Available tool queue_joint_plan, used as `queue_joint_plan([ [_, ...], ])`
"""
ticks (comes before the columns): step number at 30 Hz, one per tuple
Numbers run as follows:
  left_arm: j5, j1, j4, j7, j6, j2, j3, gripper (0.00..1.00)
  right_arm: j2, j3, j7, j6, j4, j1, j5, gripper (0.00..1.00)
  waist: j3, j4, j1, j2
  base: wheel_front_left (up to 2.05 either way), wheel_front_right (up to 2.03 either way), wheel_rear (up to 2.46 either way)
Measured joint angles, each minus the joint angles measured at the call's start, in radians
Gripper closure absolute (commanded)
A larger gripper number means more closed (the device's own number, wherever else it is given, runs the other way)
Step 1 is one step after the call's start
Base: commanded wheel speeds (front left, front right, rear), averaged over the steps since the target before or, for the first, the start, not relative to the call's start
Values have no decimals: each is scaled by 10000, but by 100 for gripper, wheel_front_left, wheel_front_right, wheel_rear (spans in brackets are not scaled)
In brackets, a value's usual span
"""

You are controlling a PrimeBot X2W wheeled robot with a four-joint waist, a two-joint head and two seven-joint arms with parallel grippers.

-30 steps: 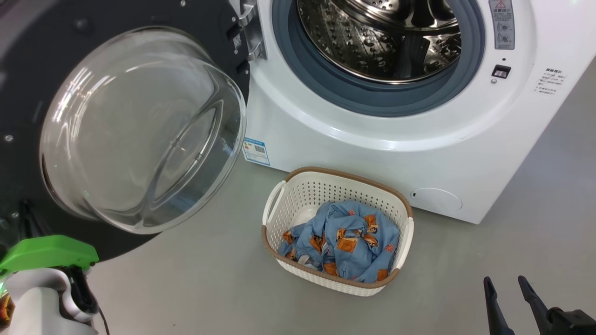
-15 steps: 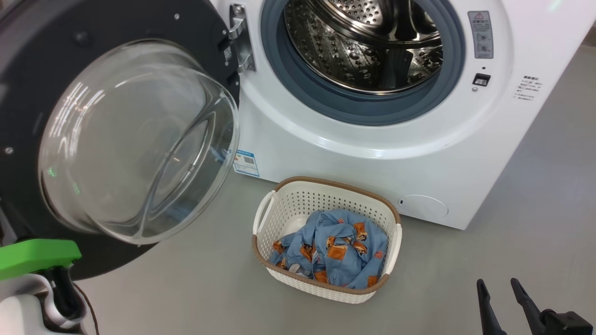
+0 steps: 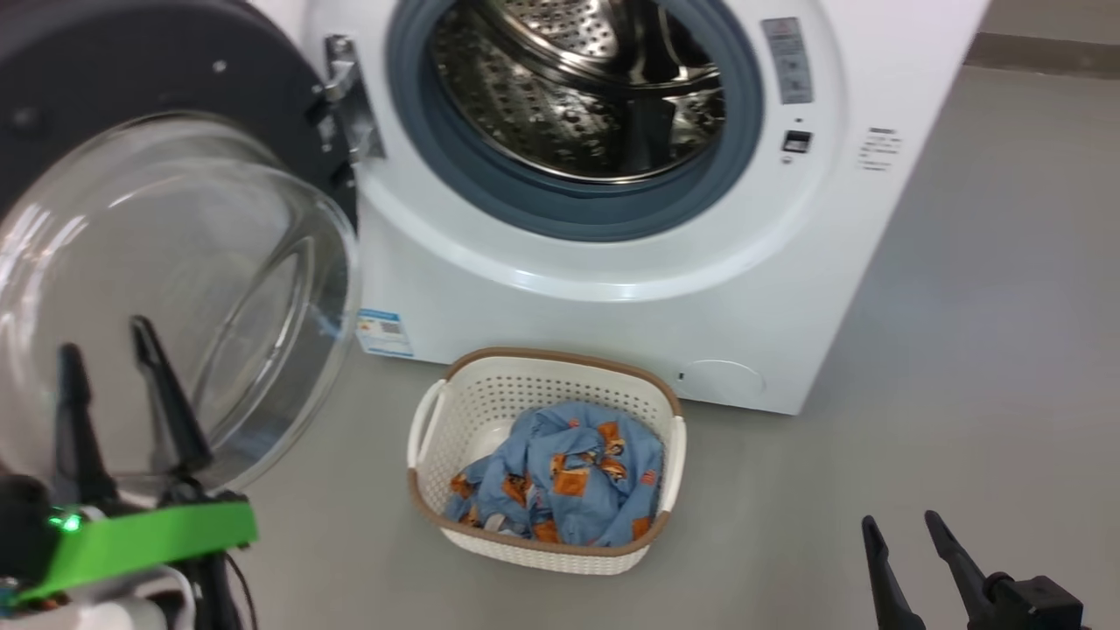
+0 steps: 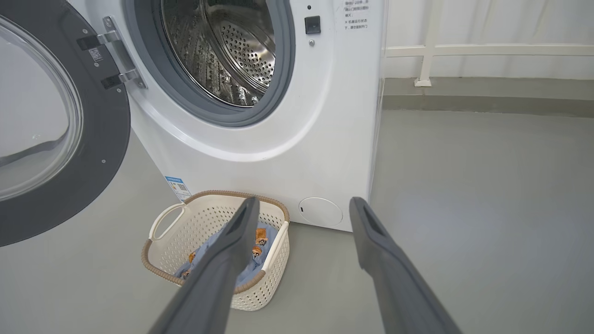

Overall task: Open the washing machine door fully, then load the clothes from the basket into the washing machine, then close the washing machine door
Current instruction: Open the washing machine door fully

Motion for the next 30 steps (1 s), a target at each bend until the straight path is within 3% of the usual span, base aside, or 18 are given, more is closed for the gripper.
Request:
queue_joint_plan([
  [7, 462, 732, 439, 2, -543, 15, -692, 0, 8, 297, 0, 0, -267, -27, 31, 0, -60, -912, 0, 0, 0, 0, 0],
  [16, 892, 1228, 1066, 4, -1193, 25, -725, 0, 8, 343, 0, 0, -451, -37, 29, 0, 57, -1878, 0, 0, 0, 0, 0],
  [23, 1068, 1546, 1753, 4, -1371, 25, -527, 0, 8, 360, 0, 0, -481, -263, 29, 0, 256, -2218, 0, 0, 0, 0, 0],
  [30, 1064, 1566, 2219, 4, -1371, 27, -506, 0, 8, 309, 0, 0, -485, -262, 25, 0, 342, -2106, 0, 0, 0, 0, 0],
])
